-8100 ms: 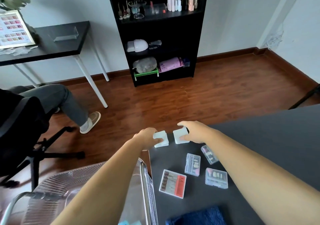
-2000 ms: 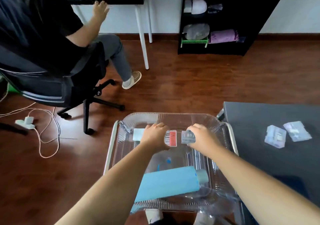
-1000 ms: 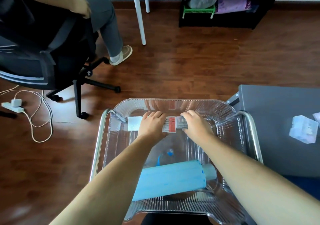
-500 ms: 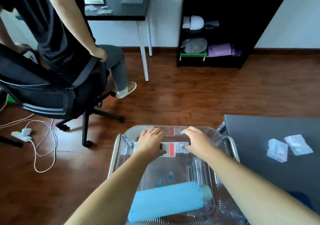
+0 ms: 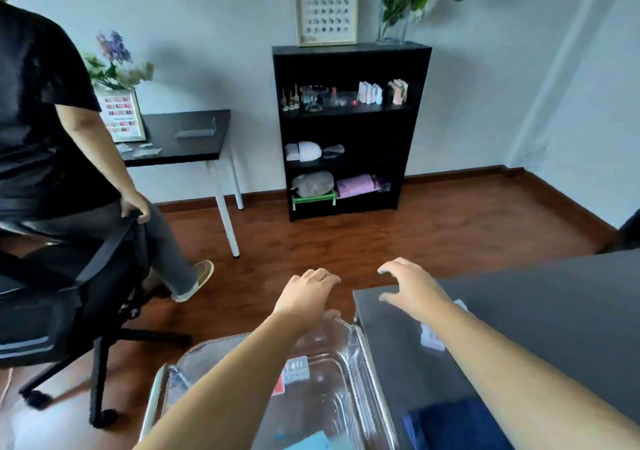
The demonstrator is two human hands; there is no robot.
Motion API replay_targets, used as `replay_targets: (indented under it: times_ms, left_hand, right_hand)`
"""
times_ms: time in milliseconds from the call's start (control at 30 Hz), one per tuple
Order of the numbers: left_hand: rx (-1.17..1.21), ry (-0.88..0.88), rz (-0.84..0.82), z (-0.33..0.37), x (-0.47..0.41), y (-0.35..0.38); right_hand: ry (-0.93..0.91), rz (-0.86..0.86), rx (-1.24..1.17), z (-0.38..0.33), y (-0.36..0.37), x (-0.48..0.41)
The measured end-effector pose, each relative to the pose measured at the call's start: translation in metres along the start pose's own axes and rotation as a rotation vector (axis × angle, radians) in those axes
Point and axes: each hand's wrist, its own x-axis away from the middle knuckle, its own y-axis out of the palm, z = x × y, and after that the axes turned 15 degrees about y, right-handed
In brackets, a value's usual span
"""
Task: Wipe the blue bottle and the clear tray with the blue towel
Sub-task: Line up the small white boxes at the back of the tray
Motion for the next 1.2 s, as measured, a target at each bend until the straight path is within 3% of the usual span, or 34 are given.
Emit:
replay_targets:
  times_ms: [267,467,767,1000,1200]
  left_hand:
    - [0.004,0.106,-0.085,0.079,-0.081,0.038]
    - [0.093,-0.005,-0.146,0.121,-0.111,0.082]
    - [0.24,-0.264,-0.132,0.147,-0.128,0.114]
    - [0.247,-0.264,-0.114,0.143,-0.128,0.111]
    - [0.246,-0.204,0.02,0.131,-0.115,0.08]
  right_hand:
    - [0.219,-0.001,0.007,0.111,-0.034,-0.001]
    - [0.262,-0.033,0.013,0.16,-0.011,-0.003]
    - [0.312,-0.071,0.018,0.178,0.014,-0.021]
    - [0.275,-0.017,0.018,0.183,0.013,-0.02]
    - [0.202,0.037,-0.032,0.164,-0.012,-0.016]
